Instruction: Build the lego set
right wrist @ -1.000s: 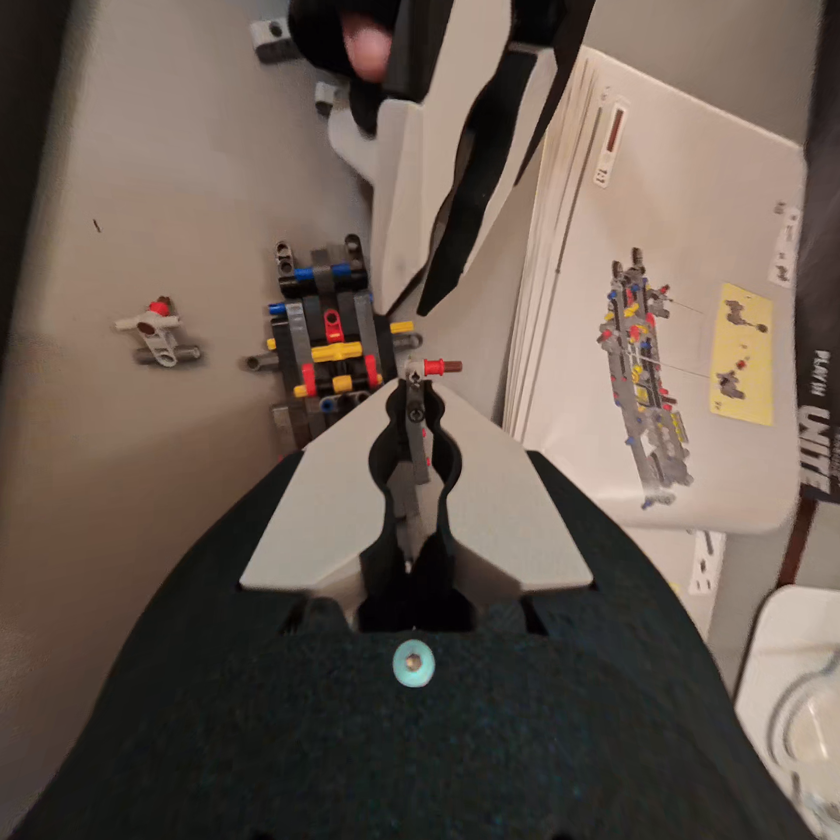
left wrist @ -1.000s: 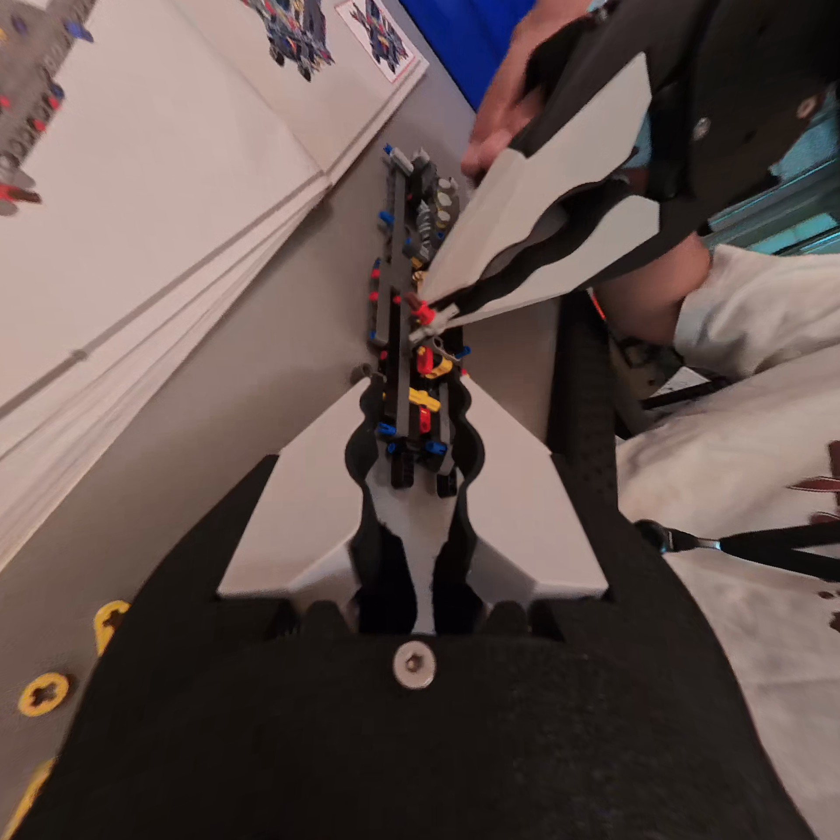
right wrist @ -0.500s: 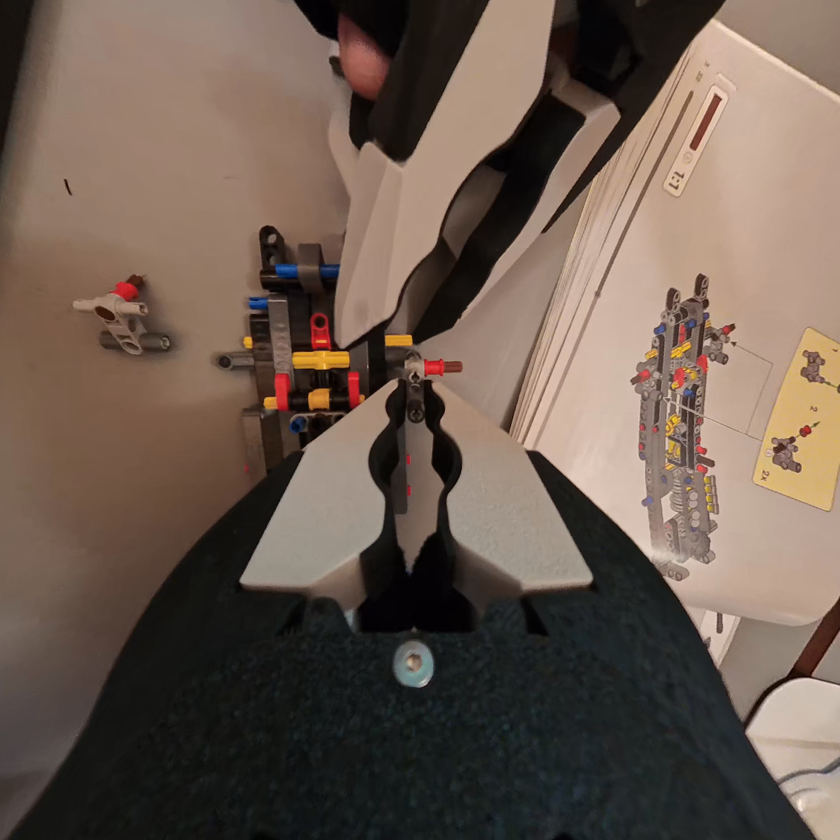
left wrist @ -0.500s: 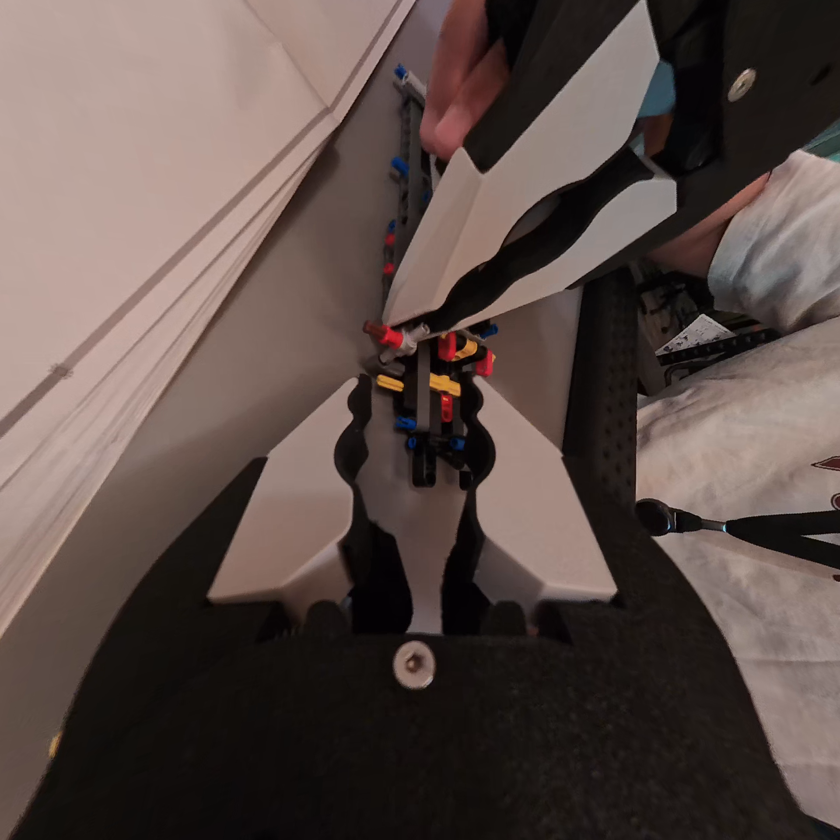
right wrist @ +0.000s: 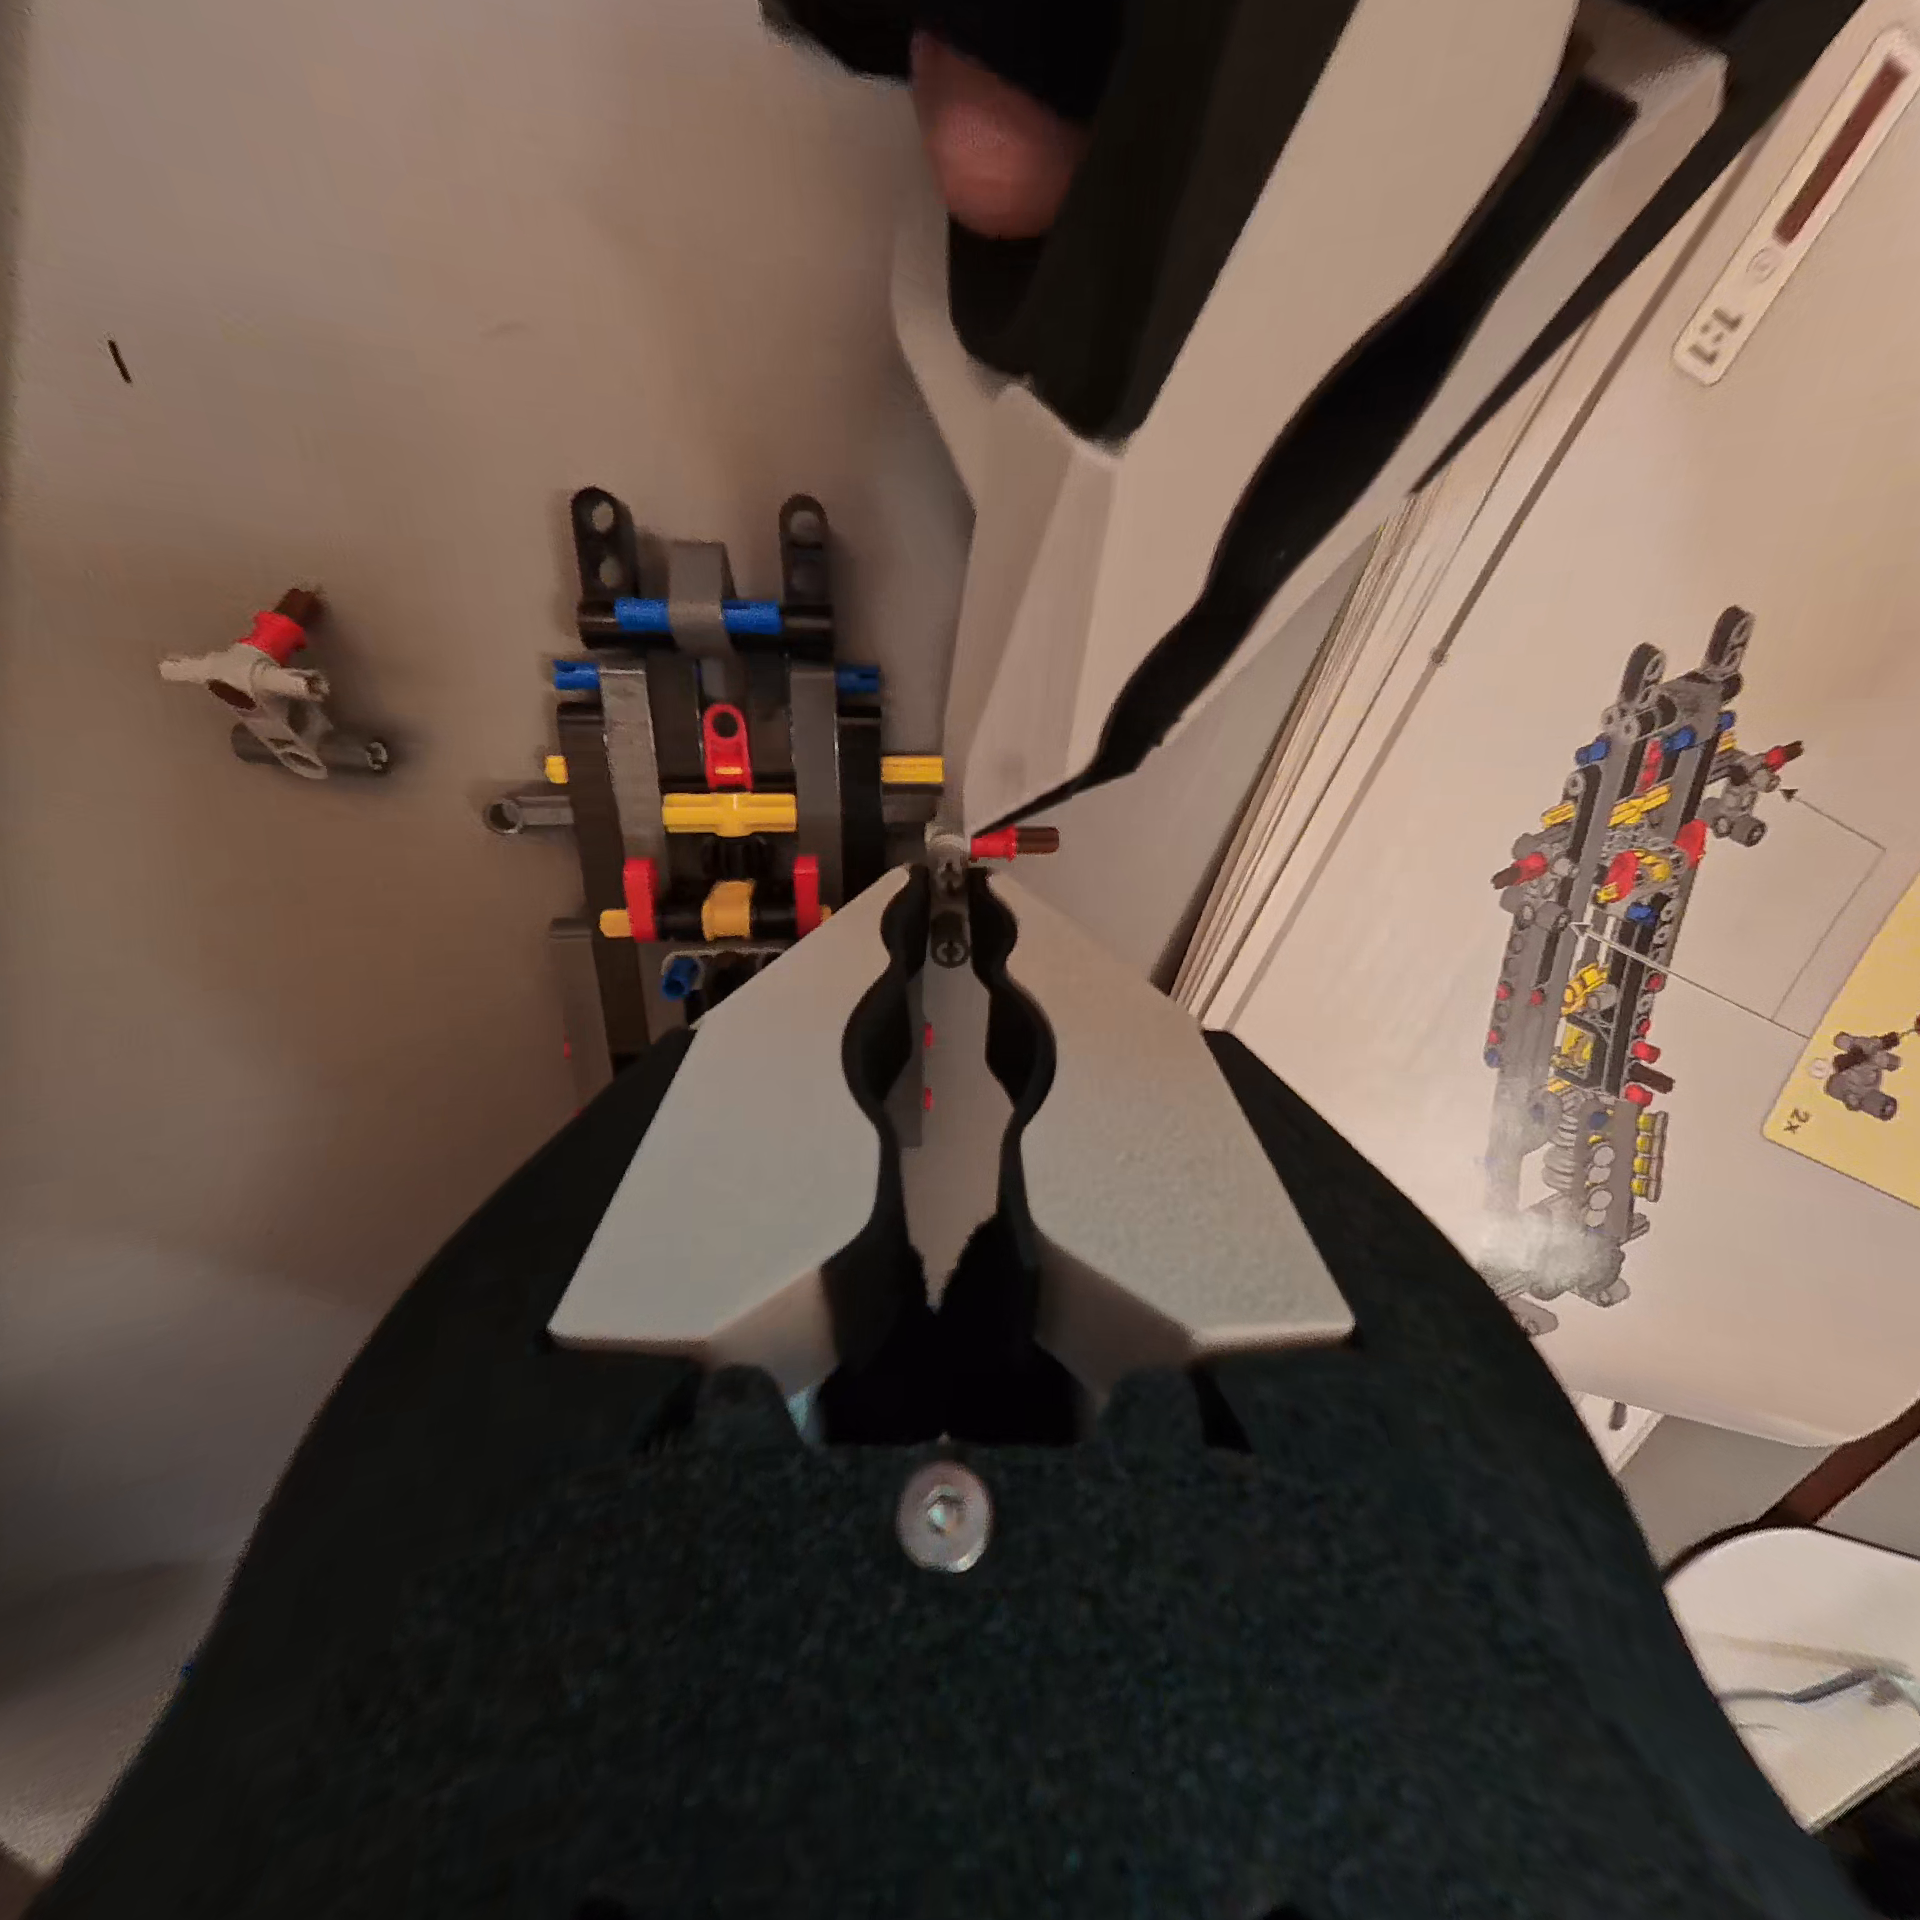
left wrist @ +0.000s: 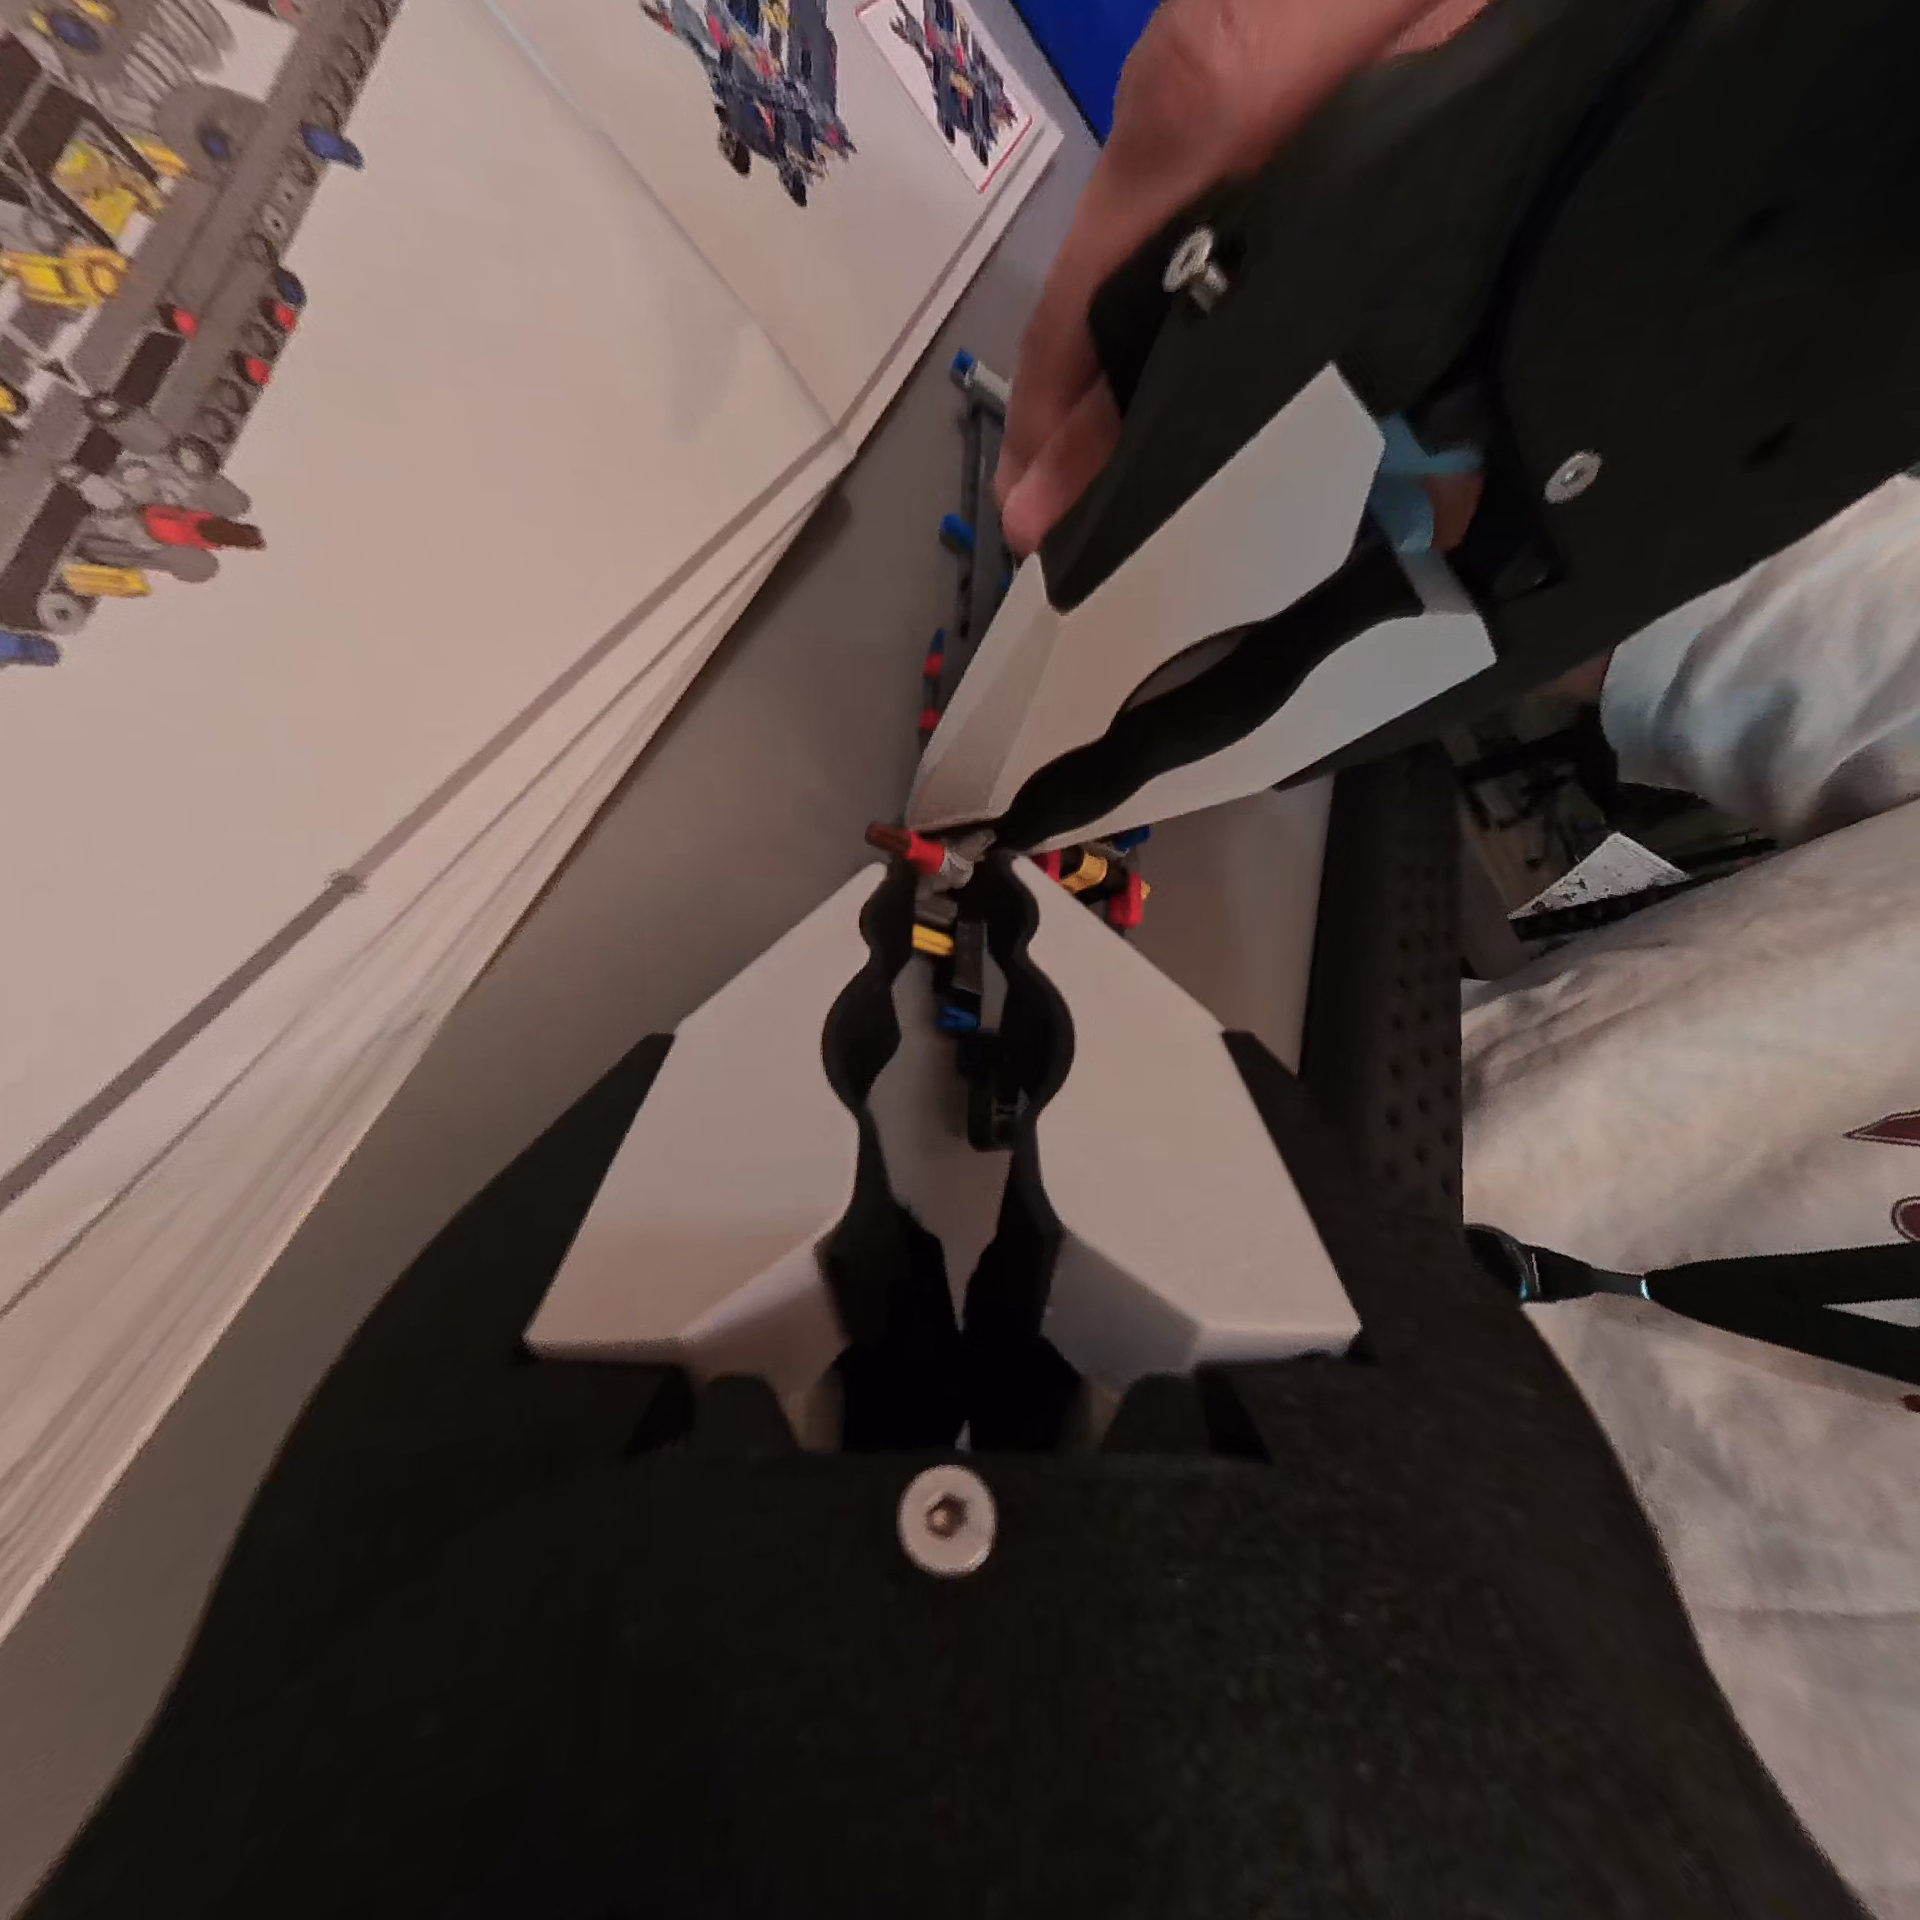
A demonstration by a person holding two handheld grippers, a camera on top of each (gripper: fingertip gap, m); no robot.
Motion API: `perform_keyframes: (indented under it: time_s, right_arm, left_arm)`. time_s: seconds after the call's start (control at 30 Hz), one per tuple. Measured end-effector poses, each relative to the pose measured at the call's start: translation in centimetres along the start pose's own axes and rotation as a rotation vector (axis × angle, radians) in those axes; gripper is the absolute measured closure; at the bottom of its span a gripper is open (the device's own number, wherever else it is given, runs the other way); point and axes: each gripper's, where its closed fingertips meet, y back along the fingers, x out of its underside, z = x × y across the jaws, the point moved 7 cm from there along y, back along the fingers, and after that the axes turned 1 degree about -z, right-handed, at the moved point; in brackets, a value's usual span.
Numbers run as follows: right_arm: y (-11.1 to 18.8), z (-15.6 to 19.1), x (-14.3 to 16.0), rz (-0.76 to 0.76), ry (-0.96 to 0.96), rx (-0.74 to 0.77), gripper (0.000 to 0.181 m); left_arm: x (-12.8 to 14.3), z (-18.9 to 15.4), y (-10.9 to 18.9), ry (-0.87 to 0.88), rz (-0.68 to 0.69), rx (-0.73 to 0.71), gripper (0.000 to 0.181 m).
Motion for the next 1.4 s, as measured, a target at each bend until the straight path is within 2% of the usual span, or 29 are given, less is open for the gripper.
perform_keyframes:
  time_s: [0.1,0.4,0.43,0.47,0.67,0.8,0.9,1.1,1.4]
  right_arm:
    - [-0.1,-0.2,-0.2,0.041,-0.021,-0.037,0.176]
    - [-0.2,-0.3,-0.9,0.167,0.027,-0.036,0.176]
    - [-0.2,-0.2,-0.9,0.171,0.033,-0.035,0.176]
    - [-0.2,-0.2,-0.9,0.169,0.037,-0.034,0.176]
    - [-0.3,-0.3,-1.2,0.186,0.029,-0.039,0.176]
    - [-0.3,-0.5,-1.7,0.266,0.023,-0.065,0.176]
    - [-0.4,-0.6,-2.3,0.332,0.005,-0.080,0.176]
    - [-0.5,-0.4,-2.4,0.283,-0.020,-0.072,0.176]
    - [-0.3,0.0,-1.0,0.057,-0.069,-0.012,0.176]
  left_arm:
    - [0.0,0.0,-0.5,0.008,-0.001,-0.006,0.165]
    - [0.2,0.1,-0.6,0.069,-0.024,0.001,0.169]
    - [0.2,0.1,-0.6,0.070,-0.021,-0.007,0.171]
    - [0.4,0.3,-0.6,0.068,-0.009,-0.035,0.181]
    - [0.7,-0.2,-0.7,-0.036,0.035,-0.093,0.180]
    - [1.3,0.2,-1.0,-0.091,0.095,-0.174,0.180]
    - [1.3,0.4,-1.1,-0.078,0.090,-0.182,0.181]
    - [1.3,0.5,-1.2,-0.065,0.073,-0.177,0.181]
    - [1.2,-0.4,-0.1,-0.093,0.032,-0.144,0.178]
